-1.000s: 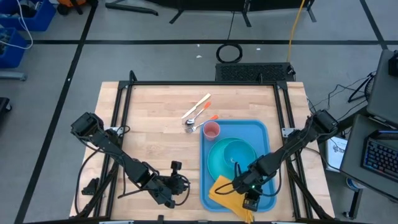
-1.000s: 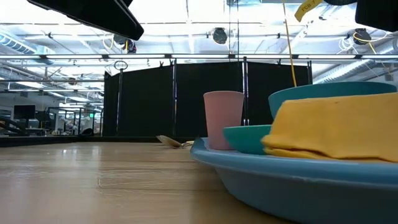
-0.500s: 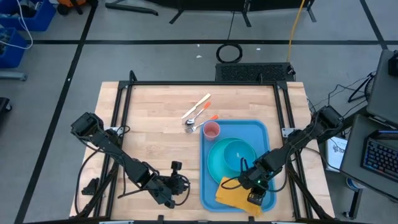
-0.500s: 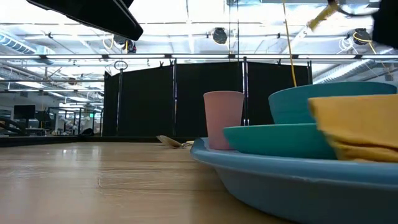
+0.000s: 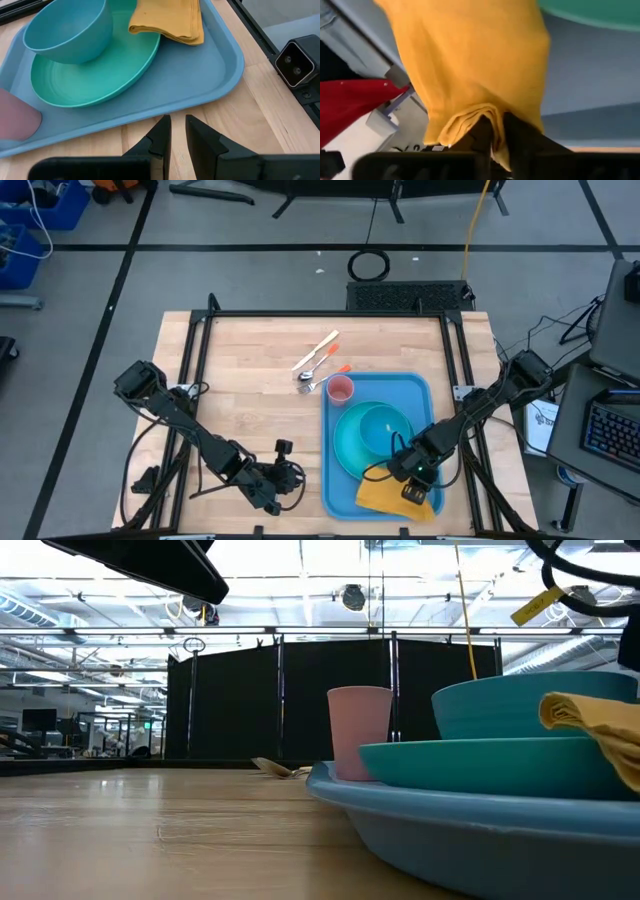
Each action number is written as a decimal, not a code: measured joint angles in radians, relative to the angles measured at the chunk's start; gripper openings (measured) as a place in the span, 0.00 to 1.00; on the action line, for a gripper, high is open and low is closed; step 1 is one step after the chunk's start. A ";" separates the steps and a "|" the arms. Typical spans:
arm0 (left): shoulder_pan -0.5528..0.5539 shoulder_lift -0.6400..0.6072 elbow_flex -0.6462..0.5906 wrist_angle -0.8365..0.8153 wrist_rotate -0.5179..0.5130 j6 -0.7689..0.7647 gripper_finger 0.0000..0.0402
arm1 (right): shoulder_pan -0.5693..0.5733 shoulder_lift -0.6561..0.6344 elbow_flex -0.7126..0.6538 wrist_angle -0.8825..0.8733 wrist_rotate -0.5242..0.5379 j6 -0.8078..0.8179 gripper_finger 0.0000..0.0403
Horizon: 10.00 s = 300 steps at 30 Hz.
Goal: Set up tray
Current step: Put the yellow table napkin on the blue tray to the bottom of the light blue plate
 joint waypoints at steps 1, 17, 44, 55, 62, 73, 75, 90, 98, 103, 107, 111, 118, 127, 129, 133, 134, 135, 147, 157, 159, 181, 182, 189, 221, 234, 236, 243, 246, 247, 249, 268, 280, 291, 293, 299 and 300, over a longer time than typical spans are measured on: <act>0.000 0.000 0.000 0.000 0.000 0.000 0.16 | 0.000 0.000 -0.002 -0.001 0.005 0.011 0.13; 0.000 0.000 0.000 0.000 0.001 -0.001 0.16 | 0.005 -0.041 -0.002 -0.097 0.028 0.096 0.62; 0.115 0.041 -0.163 0.552 0.050 -0.478 0.16 | -0.060 -0.376 -0.001 -0.071 0.931 -0.456 0.70; 0.163 0.042 -0.180 0.673 0.133 -0.640 0.26 | -0.063 -0.376 -0.001 0.046 1.087 -0.783 0.70; 0.163 0.067 -0.180 0.704 0.138 -0.766 0.58 | -0.073 -0.376 -0.001 0.046 1.252 -0.852 0.70; 0.132 0.295 0.016 0.816 0.217 -0.816 0.80 | -0.053 -0.377 -0.001 0.157 1.302 -0.851 0.70; 0.126 0.326 0.080 0.780 0.236 -0.822 0.79 | -0.045 -0.377 -0.001 0.163 1.302 -0.854 0.70; 0.131 0.384 0.223 0.516 0.141 -1.025 0.70 | -0.030 -0.377 -0.027 0.204 1.301 -0.921 0.70; 0.185 0.484 0.246 0.607 0.203 -1.107 0.70 | -0.030 -0.377 -0.125 0.284 1.299 -0.931 0.68; 0.204 0.486 0.253 0.597 0.245 -1.100 0.70 | -0.031 -0.377 -0.175 0.389 1.299 -0.983 0.67; 0.200 0.486 0.253 0.601 0.267 -1.137 0.70 | -0.031 -0.377 -0.176 0.423 1.301 -1.010 0.67; 0.176 0.486 0.253 0.613 0.278 -1.213 0.70 | -0.031 -0.377 -0.176 0.437 1.301 -1.023 0.67; 0.179 0.486 0.253 0.608 0.278 -1.283 0.70 | -0.031 -0.377 -0.176 0.435 1.301 -1.024 0.67; 0.206 0.487 0.315 0.501 0.274 -1.248 0.70 | -0.031 -0.377 -0.176 0.435 1.275 -1.011 0.67; 0.210 0.495 0.346 0.439 0.295 -1.236 0.70 | -0.031 -0.377 -0.176 0.435 1.275 -1.011 0.67; 0.209 0.495 0.391 0.428 0.307 -1.206 0.70 | -0.031 -0.377 -0.176 0.439 1.275 -1.010 0.67; 0.209 0.492 0.397 0.429 0.300 -1.203 0.70 | -0.031 -0.377 -0.176 0.441 1.275 -1.010 0.67; 0.207 0.492 0.401 0.424 0.290 -1.204 0.70 | -0.031 -0.377 -0.176 0.445 1.275 -1.013 0.67; 0.210 0.505 0.405 0.383 0.268 -1.253 0.70 | -0.018 -0.377 -0.177 0.487 1.272 -1.053 0.67; 0.205 0.615 0.566 0.323 0.349 -1.214 0.70 | -0.018 -0.377 -0.177 0.488 1.274 -1.054 0.67; 0.211 0.617 0.592 0.273 0.351 -1.188 0.70 | -0.018 -0.377 -0.177 0.489 1.273 -1.054 0.67; 0.154 0.540 0.620 0.168 0.164 -0.301 0.70 | 0.116 -0.484 -0.177 0.593 1.274 -1.120 0.67; 0.152 0.534 0.620 0.164 0.159 -0.231 0.70 | 0.124 -0.484 -0.177 0.608 1.275 -1.127 0.67; 0.171 0.526 0.620 0.113 0.110 0.105 0.70 | 0.139 -0.483 -0.176 0.629 1.276 -1.135 0.67; 0.214 0.664 0.813 0.027 0.032 0.693 0.58 | 0.138 -0.483 -0.176 0.638 1.307 -1.158 0.67; 0.208 0.719 0.880 -0.088 0.009 0.816 0.44 | 0.139 -0.483 -0.176 0.597 1.303 -1.132 0.67; 0.205 0.725 0.876 -0.071 0.003 0.865 0.45 | 0.139 -0.483 -0.176 0.599 1.303 -1.132 0.67; 0.183 0.794 0.876 0.017 -0.160 1.049 0.47 | 0.139 -0.483 -0.176 0.599 1.303 -1.124 0.67; 0.167 0.802 0.877 0.035 -0.226 1.089 0.47 | 0.139 -0.483 -0.181 0.603 1.302 -1.124 0.67; 0.162 0.803 0.876 0.039 -0.245 1.087 0.47 | 0.139 -0.483 -0.183 0.603 1.303 -1.124 0.67; 0.159 0.803 0.876 0.049 -0.261 1.077 0.47 | 0.139 -0.483 -0.194 0.606 1.302 -1.124 0.67; 0.158 0.800 0.873 0.082 -0.171 1.247 0.47 | 0.130 -0.493 -0.234 0.671 1.300 -1.121 0.67; 0.183 0.800 0.873 0.129 -0.016 1.385 0.47 | 0.130 -0.493 -0.234 0.671 1.301 -1.121 0.67; 0.190 0.800 0.873 0.163 0.060 1.382 0.30 | 0.130 -0.493 -0.240 0.667 1.302 -1.121 0.67; 0.187 0.800 0.873 0.174 0.100 1.368 0.22 | 0.130 -0.493 -0.244 0.666 1.302 -1.121 0.67; 0.188 0.800 0.873 0.171 0.082 1.306 0.03 | 0.130 -0.493 -0.245 0.669 1.303 -1.121 0.67; 0.188 0.800 0.873 0.170 0.081 1.301 0.03 | 0.130 -0.493 -0.245 0.670 1.303 -1.121 0.67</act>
